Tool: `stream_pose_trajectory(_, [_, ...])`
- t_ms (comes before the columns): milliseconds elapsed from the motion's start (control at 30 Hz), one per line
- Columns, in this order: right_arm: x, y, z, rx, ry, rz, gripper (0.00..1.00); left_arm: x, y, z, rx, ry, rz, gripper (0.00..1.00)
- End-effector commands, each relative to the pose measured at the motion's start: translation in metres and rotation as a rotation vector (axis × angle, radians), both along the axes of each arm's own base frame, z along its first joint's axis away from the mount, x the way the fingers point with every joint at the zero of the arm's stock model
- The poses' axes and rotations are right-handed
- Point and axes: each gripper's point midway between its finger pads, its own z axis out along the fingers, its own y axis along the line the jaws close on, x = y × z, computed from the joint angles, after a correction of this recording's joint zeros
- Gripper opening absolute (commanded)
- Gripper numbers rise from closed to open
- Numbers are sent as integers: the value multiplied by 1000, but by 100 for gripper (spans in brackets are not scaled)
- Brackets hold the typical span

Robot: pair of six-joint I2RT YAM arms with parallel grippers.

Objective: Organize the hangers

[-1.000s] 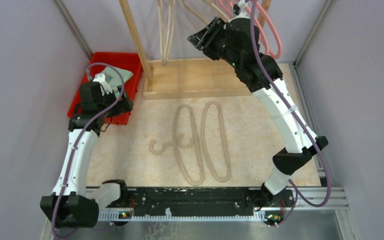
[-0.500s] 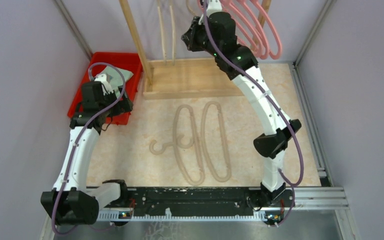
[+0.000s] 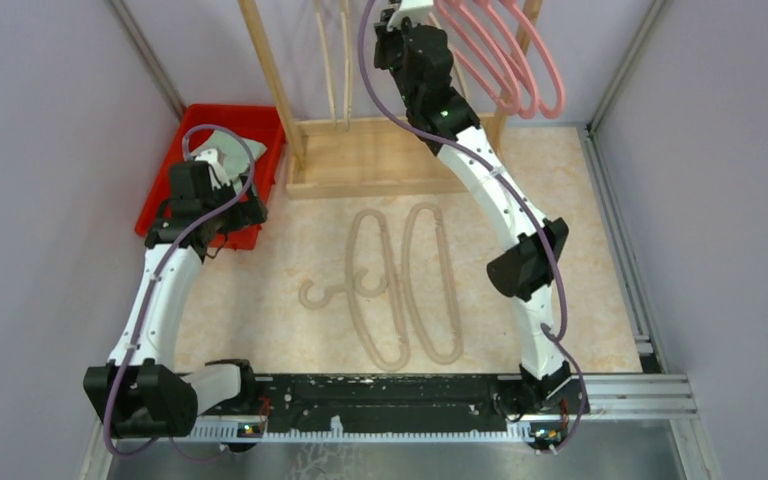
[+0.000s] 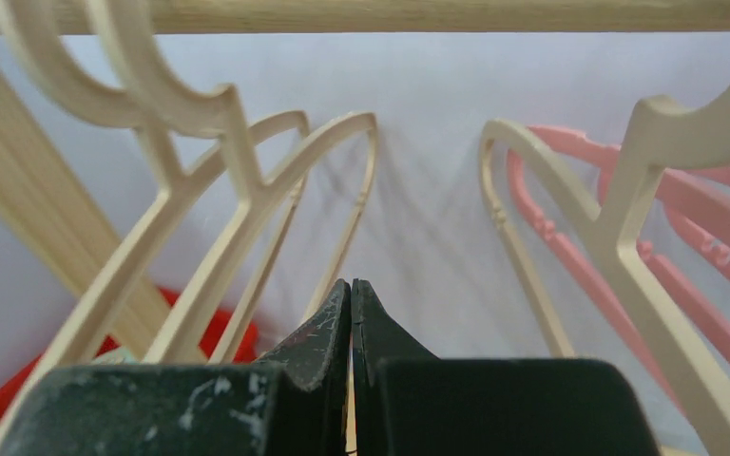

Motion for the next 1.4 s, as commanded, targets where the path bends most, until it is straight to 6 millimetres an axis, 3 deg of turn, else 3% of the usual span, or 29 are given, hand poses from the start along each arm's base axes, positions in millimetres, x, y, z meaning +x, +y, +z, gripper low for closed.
stream_pose_trajectory(0, [27,-31,29,56,-141,-139,0,12,1,13,4,-52,6,100])
stream_pose_trajectory(167, [46,-68,32,88,-174,-239,0,15,1,14,5,-53,1,100])
stream_pose_trajectory(467, [61,-144,48,148,-201,-368,0,16,0,7,11,-36,-17,100])
stream_pose_trajectory(667, [68,-183,33,125,-155,-474,0,15,-3,4,0,-31,-32,100])
stream_pose_trajectory(833, [66,-218,19,112,-109,-591,0,12,-5,4,-4,-35,-38,100])
stream_pose_trajectory(1033, [46,-256,18,132,-83,-688,0,5,-6,1,-8,-33,-42,100])
stream_pose_trajectory(1133, [41,-257,18,129,-56,-650,0,3,-7,1,-15,-36,-46,100])
stream_pose_trajectory(1233, [35,-238,22,87,-44,-525,2,4,-8,2,-19,-40,-46,100])
stream_pose_trajectory(1367, [18,-209,25,31,-22,-331,22,4,-8,4,-24,-47,-46,100])
